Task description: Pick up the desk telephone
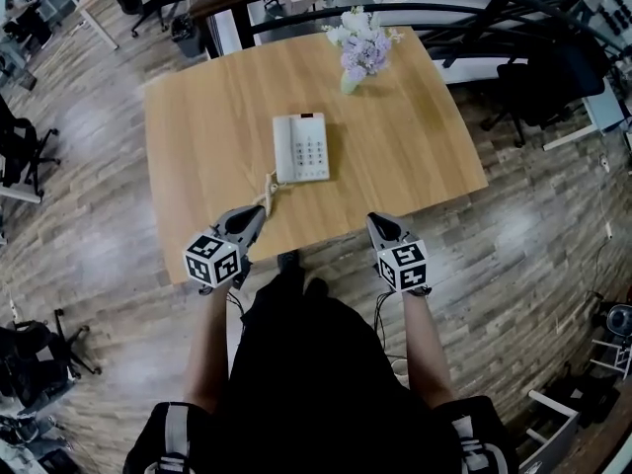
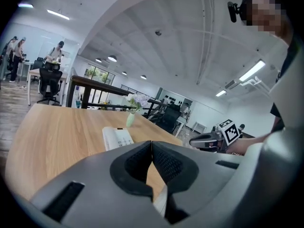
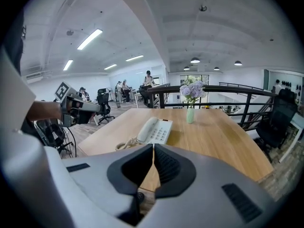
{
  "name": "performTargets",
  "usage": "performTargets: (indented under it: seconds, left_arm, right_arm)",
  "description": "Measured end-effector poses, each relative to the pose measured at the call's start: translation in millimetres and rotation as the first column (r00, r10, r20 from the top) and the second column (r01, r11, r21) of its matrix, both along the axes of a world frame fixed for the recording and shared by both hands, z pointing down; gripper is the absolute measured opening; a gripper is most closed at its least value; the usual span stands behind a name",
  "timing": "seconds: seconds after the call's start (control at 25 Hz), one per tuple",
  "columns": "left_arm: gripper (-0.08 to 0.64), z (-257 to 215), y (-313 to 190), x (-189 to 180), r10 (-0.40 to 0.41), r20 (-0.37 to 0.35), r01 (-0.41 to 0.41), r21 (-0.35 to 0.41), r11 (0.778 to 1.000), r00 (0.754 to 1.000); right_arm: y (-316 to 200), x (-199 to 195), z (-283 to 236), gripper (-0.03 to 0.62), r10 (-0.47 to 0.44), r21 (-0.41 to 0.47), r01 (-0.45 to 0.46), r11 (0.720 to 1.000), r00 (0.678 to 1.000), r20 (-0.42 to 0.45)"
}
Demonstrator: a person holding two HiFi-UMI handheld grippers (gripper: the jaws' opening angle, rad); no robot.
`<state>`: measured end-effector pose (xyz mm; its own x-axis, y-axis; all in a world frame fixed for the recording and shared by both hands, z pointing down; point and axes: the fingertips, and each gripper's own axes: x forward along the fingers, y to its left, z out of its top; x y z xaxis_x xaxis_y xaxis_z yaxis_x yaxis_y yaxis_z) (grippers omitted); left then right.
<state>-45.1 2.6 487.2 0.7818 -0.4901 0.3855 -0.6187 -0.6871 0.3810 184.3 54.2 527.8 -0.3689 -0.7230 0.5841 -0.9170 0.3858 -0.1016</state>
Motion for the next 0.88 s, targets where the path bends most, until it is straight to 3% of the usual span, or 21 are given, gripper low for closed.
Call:
performTargets:
  seconds: [0.2,0.88]
  left_arm:
    - [0.021,-10.1,-30.1,18.9,0.06,-0.025,-0.06,0.026,0.998,0.998]
    - [0.021,10.4,-90.8,13.0,0.135,-0.036,-0.136,-0.016,0.991,0.99]
  right_arm:
    - [-18.9,8.5,1.4,0.026,0.051,-0.017,-0.051,0.999,0.999,-0.009]
    - [-58.5,-6.9,7.5,0.026,0.124,-0.042,-0.125,0.991,0.992,-0.028]
